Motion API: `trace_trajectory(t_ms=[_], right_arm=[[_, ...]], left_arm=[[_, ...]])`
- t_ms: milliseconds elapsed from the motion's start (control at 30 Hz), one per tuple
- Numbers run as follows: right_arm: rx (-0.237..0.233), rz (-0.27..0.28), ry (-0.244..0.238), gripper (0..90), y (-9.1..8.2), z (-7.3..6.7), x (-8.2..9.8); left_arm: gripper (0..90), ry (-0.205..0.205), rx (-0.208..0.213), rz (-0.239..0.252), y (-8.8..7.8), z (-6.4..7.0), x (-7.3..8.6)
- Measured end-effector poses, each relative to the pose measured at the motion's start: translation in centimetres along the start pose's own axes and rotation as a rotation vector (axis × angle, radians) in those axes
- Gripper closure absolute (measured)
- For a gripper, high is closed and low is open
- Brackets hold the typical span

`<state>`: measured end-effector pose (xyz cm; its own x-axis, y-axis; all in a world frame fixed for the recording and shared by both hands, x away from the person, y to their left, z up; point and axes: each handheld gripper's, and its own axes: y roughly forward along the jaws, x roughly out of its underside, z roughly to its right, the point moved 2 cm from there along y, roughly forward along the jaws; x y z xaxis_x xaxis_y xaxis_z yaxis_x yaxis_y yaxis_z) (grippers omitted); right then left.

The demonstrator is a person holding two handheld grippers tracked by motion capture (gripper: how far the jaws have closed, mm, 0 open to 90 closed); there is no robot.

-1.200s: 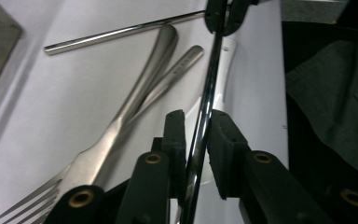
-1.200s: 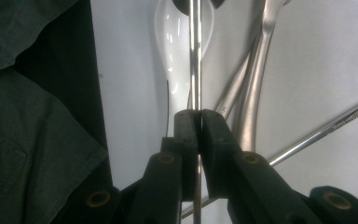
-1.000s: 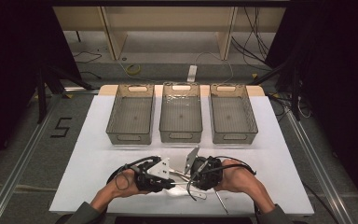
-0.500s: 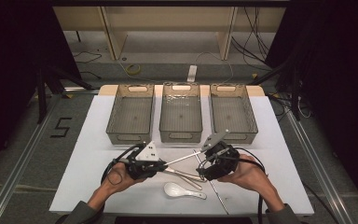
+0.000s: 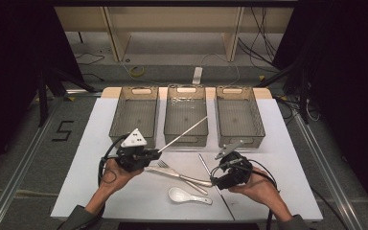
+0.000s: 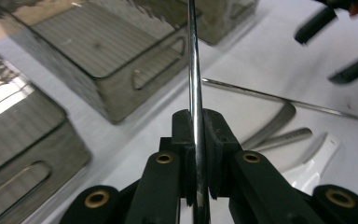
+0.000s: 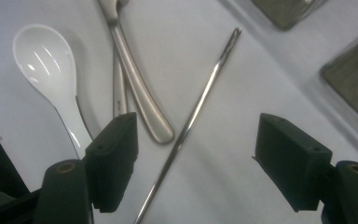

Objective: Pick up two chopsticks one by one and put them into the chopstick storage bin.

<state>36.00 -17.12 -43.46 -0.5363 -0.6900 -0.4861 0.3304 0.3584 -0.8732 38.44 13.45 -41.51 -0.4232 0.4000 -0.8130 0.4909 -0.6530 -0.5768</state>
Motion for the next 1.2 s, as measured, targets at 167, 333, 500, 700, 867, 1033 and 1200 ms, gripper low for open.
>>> trace_trajectory(t_ms=[167,333,500,700,867,1033,1200], right_arm=[[0.001,-0.048,0.022,30.1,0.7,-0.1,1.2],[0.008,-0.082,0.051,29.1,1.0,0.1,1.9],[0.012,-0.077,0.066,26.9,1.3,-0.1,2.4],[0.001,-0.073,0.073,25.0,1.5,-0.4,2.7],[-0.002,-0.074,0.064,24.9,1.5,-0.5,2.9],[-0.003,-0.083,0.064,25.1,1.6,-0.5,3.0],[-0.003,-0.083,0.064,25.2,1.6,-0.5,2.9]], left_arm=[[83.3,-0.045,-0.065,0.025,-0.7,-1.8,-0.5],[83.3,-0.101,-0.132,0.051,-1.5,-4.1,-1.0],[83.2,-0.142,-0.189,0.069,-2.0,-6.1,-1.2],[83.2,-0.208,-0.241,0.067,-1.9,-8.5,-1.1],[83.3,-0.251,-0.275,0.059,-1.6,-10.3,-1.1],[83.3,-0.254,-0.313,0.033,-1.0,-11.3,-1.1],[83.2,-0.282,-0.333,0.024,-0.4,-12.5,-0.6]])
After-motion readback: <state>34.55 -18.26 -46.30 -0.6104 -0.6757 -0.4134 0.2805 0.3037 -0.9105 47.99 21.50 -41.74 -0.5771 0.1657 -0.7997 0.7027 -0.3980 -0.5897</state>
